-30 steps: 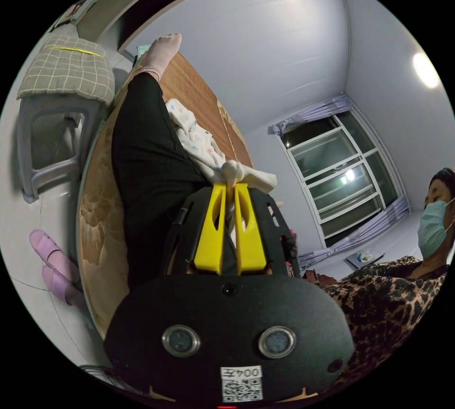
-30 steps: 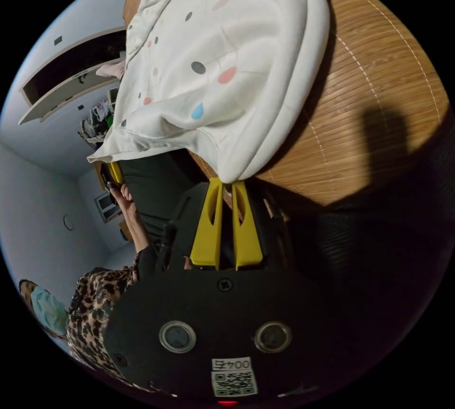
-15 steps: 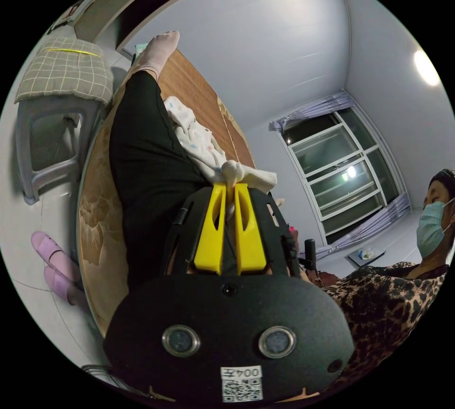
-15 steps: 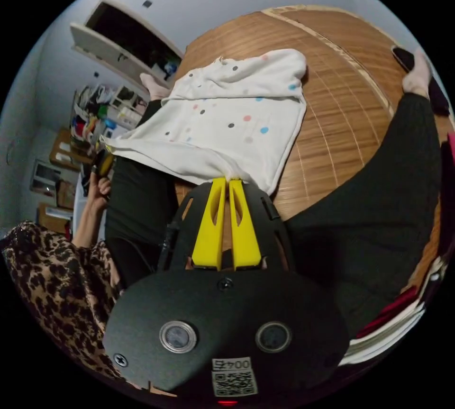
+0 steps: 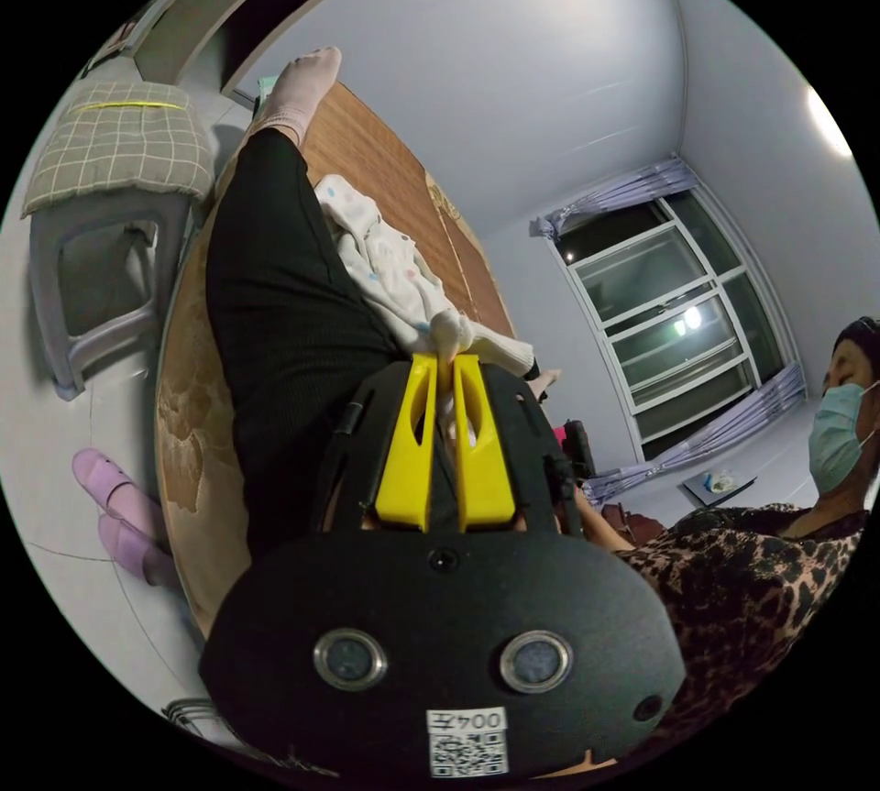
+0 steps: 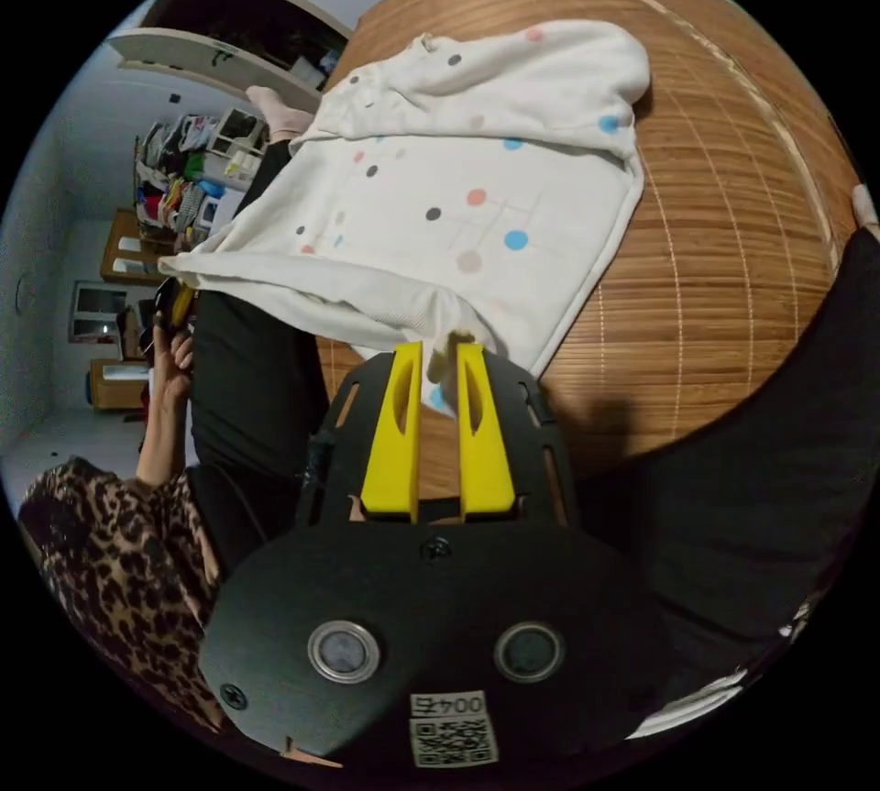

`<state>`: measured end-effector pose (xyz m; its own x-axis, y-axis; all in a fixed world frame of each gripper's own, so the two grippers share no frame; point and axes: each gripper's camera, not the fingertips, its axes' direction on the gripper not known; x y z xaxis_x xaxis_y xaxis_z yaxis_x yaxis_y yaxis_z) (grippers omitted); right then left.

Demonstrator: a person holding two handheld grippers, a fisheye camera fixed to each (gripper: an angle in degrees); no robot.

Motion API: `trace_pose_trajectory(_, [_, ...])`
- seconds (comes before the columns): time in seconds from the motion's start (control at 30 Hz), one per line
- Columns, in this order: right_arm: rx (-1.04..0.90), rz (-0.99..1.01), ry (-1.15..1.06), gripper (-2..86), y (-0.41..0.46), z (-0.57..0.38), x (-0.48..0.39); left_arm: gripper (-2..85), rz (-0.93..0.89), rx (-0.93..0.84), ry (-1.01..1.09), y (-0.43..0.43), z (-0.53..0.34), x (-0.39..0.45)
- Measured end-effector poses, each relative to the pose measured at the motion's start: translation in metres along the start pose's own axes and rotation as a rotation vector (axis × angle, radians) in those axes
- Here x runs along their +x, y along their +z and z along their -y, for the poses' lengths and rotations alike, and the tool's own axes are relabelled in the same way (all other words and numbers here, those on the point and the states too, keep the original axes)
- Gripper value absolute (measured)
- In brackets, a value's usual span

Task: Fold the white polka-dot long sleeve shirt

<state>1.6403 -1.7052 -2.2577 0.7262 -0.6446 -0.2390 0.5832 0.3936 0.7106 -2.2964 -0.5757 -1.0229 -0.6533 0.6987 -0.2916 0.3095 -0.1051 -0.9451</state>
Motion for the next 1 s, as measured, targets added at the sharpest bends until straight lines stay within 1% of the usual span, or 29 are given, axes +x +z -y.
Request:
trace_pose_trajectory(0.1, [0.033, -0.052, -0.087, 9.4, -0.033, -0.006, -0.016, 3.1, 0.002, -0.006, 0.001, 0.006, 0.010, 0.003])
trace_pose_trajectory(0.23, [0.028, -0.197, -0.272, 13.5, -0.056, -0.006, -0.044, 3.1, 0.003, -0.011, 0.000, 0.011, 0.022, 0.007])
trace_pose_trajectory(0.33, [-0.050, -0.348, -0.443, 15.5, -0.058, 0.001, -0.066, 3.2, -0.002, -0.009, -0.006, 0.013, 0.030, 0.009])
trace_pose_trajectory(0.47, [-0.183, -0.567, -0.679, 15.2, -0.049, 0.009, -0.085, 3.2, 0.003, -0.011, -0.003, 0.017, 0.042, 0.014])
trace_pose_trajectory(0.5, [-0.199, -0.571, -0.703, 15.0, -0.048, 0.010, -0.086, 3.2, 0.003, -0.011, -0.003, 0.017, 0.043, 0.015])
trace_pose_trajectory(0.53, [-0.221, -0.551, -0.734, 14.6, -0.049, 0.013, -0.086, 3.1, 0.004, -0.011, -0.003, 0.017, 0.046, 0.017])
trace_pose_trajectory(0.63, [-0.187, -0.471, -0.736, 13.6, -0.063, 0.020, -0.087, 3.1, 0.008, -0.013, -0.001, 0.018, 0.054, 0.022])
trace_pose_trajectory(0.7, [-0.156, -0.392, -0.700, 11.4, -0.076, 0.023, -0.083, 3.1, 0.010, -0.014, 0.001, 0.019, 0.059, 0.025])
trace_pose_trajectory(0.77, [-0.092, -0.246, -0.618, 6.7, -0.098, 0.022, -0.070, 3.0, -0.003, -0.028, 0.004, 0.020, 0.067, 0.028])
trace_pose_trajectory(0.8, [-0.068, -0.201, -0.595, 5.9, -0.105, 0.021, -0.066, 3.0, -0.009, -0.033, 0.004, 0.020, 0.069, 0.029])
trace_pose_trajectory(0.83, [-0.007, -0.130, -0.525, 5.0, -0.123, 0.019, -0.055, 2.9, -0.024, -0.042, 0.000, 0.021, 0.074, 0.030])
trace_pose_trajectory(0.87, [0.093, -0.086, -0.465, 4.8, -0.148, 0.014, -0.046, 2.9, -0.036, -0.045, -0.003, 0.021, 0.079, 0.032])
trace_pose_trajectory(0.9, [0.144, -0.061, -0.437, 4.7, -0.161, 0.010, -0.042, 2.8, -0.042, -0.040, 0.002, 0.020, 0.082, 0.034])
trace_pose_trajectory(0.97, [0.352, 0.021, -0.368, 4.4, -0.226, -0.006, -0.032, 2.6, -0.096, 0.046, 0.058, 0.009, 0.097, 0.056])
trace_pose_trajectory(1.0, [0.402, 0.030, -0.363, 4.4, -0.244, -0.011, -0.031, 2.6, -0.125, 0.078, 0.077, 0.004, 0.101, 0.063])
